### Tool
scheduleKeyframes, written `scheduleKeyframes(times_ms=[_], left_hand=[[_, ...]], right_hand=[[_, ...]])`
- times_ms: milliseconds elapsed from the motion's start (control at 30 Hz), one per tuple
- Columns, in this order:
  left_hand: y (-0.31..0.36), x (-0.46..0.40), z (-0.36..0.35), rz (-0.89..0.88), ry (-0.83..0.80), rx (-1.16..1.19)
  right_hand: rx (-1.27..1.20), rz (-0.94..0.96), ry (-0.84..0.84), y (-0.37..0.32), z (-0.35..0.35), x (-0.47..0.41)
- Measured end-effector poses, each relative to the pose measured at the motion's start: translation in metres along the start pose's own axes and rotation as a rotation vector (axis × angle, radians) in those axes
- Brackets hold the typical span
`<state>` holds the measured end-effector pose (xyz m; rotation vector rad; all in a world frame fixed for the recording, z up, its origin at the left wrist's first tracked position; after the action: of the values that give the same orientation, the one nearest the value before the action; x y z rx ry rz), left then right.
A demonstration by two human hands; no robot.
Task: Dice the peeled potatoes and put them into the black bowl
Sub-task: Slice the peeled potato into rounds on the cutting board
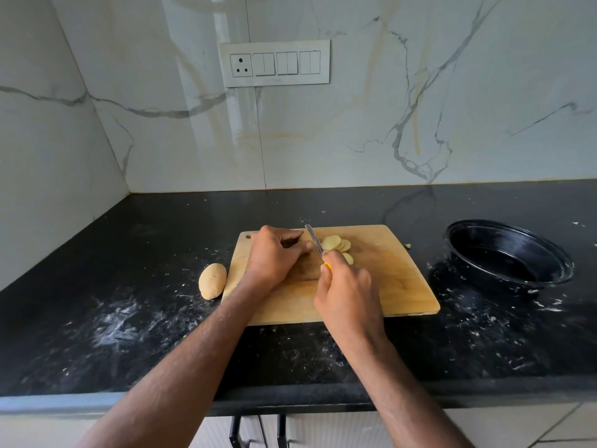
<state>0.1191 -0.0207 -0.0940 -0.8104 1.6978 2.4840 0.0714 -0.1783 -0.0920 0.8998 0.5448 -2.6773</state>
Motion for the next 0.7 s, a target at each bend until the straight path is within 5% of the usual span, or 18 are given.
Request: scheduleKeyframes(times_ms=[700], left_hand=[[-0.012,-0.007,-0.002,0.021,-0.013,-0.105]], right_hand=[[0.027,-0.004,-0.151,-0.008,-0.005,-0.014]])
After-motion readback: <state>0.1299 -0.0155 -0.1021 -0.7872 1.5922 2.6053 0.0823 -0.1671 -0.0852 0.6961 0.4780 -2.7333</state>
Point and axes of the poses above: each hand's wrist, its own x-axis away from the middle knuckle, its own z-axis out of the back of the hand, y = z × x, the point moved 2 cm from there along -x, towards the middle knuckle, and after that the axes turned 14 degrees about x, right-handed, at the moved point
